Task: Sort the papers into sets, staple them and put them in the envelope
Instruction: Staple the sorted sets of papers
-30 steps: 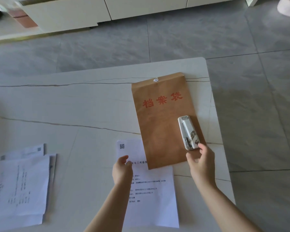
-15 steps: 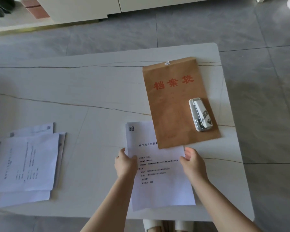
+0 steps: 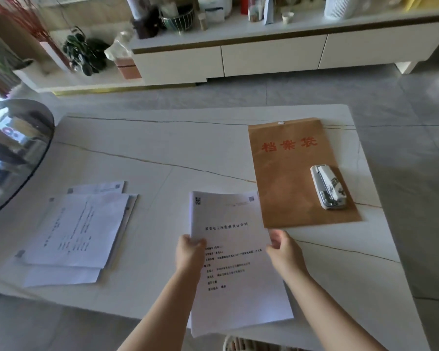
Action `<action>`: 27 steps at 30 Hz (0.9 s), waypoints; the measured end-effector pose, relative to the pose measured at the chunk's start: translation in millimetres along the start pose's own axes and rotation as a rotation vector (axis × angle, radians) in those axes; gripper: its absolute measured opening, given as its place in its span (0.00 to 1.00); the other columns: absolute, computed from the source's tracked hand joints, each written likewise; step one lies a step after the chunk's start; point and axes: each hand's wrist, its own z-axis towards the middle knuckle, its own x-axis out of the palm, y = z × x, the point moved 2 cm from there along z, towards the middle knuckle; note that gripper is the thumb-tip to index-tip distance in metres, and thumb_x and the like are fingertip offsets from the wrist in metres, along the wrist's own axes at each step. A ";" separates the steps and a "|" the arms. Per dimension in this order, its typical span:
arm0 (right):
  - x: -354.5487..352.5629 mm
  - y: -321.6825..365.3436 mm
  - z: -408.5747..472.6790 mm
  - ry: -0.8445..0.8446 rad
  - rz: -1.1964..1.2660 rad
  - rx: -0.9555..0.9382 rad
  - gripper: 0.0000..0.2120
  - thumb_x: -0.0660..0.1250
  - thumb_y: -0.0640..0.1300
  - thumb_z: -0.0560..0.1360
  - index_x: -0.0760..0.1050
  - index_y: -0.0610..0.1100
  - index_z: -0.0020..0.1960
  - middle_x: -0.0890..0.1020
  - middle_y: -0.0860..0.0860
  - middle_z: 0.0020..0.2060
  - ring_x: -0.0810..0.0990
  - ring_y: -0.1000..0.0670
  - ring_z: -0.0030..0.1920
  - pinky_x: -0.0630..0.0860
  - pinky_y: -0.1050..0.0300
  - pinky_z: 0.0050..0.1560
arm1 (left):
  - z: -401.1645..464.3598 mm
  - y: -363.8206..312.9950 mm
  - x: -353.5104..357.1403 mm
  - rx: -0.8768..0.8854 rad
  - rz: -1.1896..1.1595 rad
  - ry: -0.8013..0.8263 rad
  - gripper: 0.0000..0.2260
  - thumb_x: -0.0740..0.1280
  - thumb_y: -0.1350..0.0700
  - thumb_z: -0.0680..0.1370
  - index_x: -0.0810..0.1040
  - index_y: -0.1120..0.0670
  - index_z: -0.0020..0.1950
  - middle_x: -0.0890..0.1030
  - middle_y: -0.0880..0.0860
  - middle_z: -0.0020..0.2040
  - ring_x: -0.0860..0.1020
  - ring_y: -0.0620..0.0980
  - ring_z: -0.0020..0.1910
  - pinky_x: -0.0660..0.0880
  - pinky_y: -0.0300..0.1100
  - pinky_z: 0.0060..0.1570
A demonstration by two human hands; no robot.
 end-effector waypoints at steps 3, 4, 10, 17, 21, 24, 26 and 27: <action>7.8 -0.7 -11.0 0.033 0.012 -0.086 0.19 0.66 0.37 0.74 0.72 0.44 0.65 0.80 0.48 0.58 0.78 0.48 0.53 0.69 0.60 0.48 | -14.9 3.4 -16.2 0.109 -0.082 0.004 0.06 0.64 0.63 0.76 0.73 0.58 0.52 0.79 0.56 0.43 0.79 0.56 0.41 0.78 0.49 0.42; 9.9 -1.9 -16.5 0.043 0.024 -0.112 0.21 0.67 0.37 0.74 0.71 0.44 0.66 0.80 0.47 0.59 0.78 0.48 0.55 0.70 0.59 0.51 | -21.5 4.9 -23.5 0.140 -0.089 0.007 0.05 0.64 0.62 0.75 0.74 0.58 0.50 0.80 0.57 0.43 0.80 0.56 0.40 0.80 0.50 0.42; -11.5 15.8 -79.5 0.036 0.130 -0.274 0.27 0.70 0.40 0.74 0.65 0.40 0.70 0.73 0.44 0.64 0.73 0.46 0.62 0.67 0.57 0.56 | -89.2 2.1 -84.6 0.415 -0.252 0.048 0.04 0.64 0.63 0.76 0.75 0.54 0.48 0.81 0.56 0.42 0.80 0.53 0.37 0.79 0.46 0.37; -53.5 67.6 -155.4 0.008 0.323 -0.387 0.36 0.71 0.45 0.74 0.56 0.42 0.75 0.66 0.44 0.71 0.69 0.45 0.66 0.65 0.55 0.56 | -160.9 -15.3 -143.9 0.565 -0.399 0.194 0.04 0.66 0.63 0.76 0.76 0.55 0.49 0.83 0.57 0.44 0.82 0.55 0.40 0.80 0.48 0.38; -65.9 96.9 -158.7 0.061 0.490 -0.484 0.41 0.73 0.44 0.72 0.52 0.48 0.77 0.64 0.49 0.73 0.62 0.49 0.73 0.63 0.55 0.59 | -163.7 -30.2 -152.0 0.626 -0.437 0.280 0.07 0.67 0.62 0.76 0.76 0.58 0.53 0.83 0.59 0.48 0.83 0.58 0.44 0.81 0.51 0.42; -71.1 112.0 -154.4 0.134 0.572 -0.512 0.45 0.73 0.40 0.70 0.48 0.47 0.77 0.72 0.48 0.67 0.72 0.46 0.66 0.72 0.52 0.56 | -155.8 -35.4 -148.1 0.636 -0.462 0.355 0.08 0.67 0.62 0.77 0.76 0.58 0.56 0.84 0.59 0.49 0.83 0.59 0.46 0.81 0.53 0.44; -74.2 115.6 -148.6 0.124 0.597 -0.529 0.42 0.74 0.37 0.68 0.55 0.44 0.74 0.76 0.44 0.64 0.77 0.44 0.61 0.77 0.48 0.54 | -147.4 -36.0 -144.1 0.627 -0.501 0.383 0.09 0.67 0.63 0.77 0.76 0.59 0.57 0.83 0.60 0.49 0.83 0.60 0.46 0.81 0.52 0.44; -75.3 114.7 -145.9 0.107 0.596 -0.539 0.38 0.74 0.36 0.69 0.59 0.43 0.73 0.76 0.43 0.64 0.77 0.43 0.60 0.77 0.45 0.55 | -143.3 -35.5 -141.6 0.620 -0.520 0.392 0.10 0.67 0.63 0.76 0.76 0.59 0.57 0.83 0.60 0.49 0.83 0.60 0.46 0.81 0.52 0.43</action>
